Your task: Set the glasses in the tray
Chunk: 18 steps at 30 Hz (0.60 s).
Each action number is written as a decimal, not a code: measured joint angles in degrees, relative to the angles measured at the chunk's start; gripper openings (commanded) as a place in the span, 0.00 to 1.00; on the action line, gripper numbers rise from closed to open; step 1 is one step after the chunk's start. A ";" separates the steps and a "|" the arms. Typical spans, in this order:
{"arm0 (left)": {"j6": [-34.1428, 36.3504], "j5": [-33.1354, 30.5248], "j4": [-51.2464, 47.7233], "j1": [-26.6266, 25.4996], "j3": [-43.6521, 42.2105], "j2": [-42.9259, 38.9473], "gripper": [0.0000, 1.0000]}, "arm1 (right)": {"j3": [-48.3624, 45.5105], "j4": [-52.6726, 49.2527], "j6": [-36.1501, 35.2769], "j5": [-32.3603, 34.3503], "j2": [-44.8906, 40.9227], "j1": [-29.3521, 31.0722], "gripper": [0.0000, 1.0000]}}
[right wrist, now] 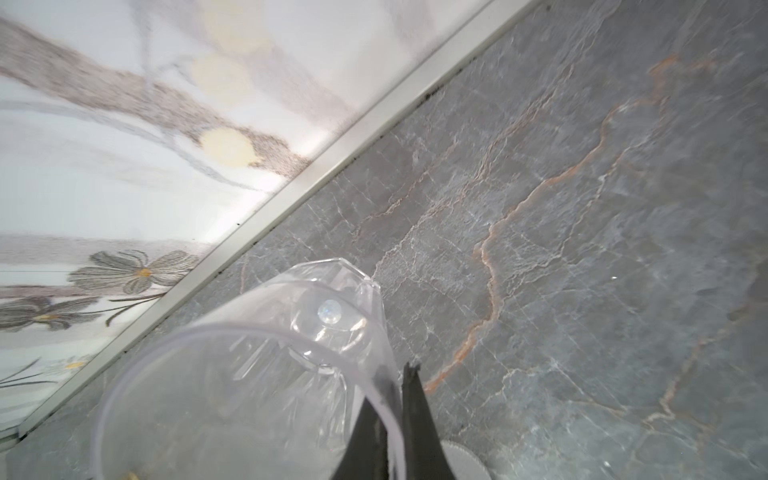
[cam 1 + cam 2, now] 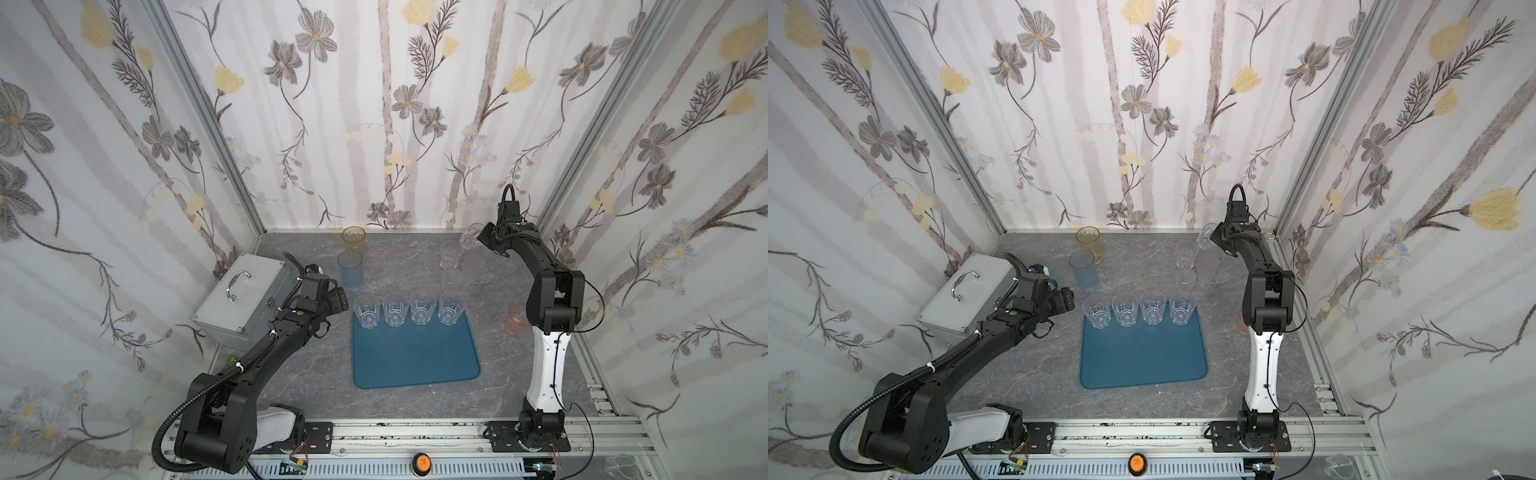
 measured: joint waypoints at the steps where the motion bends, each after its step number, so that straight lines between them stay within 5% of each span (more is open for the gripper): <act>1: 0.00 -0.20 -0.04 -0.28 0.04 -0.13 0.86 | -0.76 -0.13 -0.15 1.01 -2.05 0.11 0.04; 9: 2.01 -1.97 -0.50 -2.71 3.30 -3.61 0.86 | -14.69 0.26 -1.62 5.97 -21.79 6.67 0.04; 18: 4.79 -5.25 -4.48 -6.43 6.05 -7.65 0.86 | -32.52 -0.04 -0.11 10.88 -39.91 25.97 0.04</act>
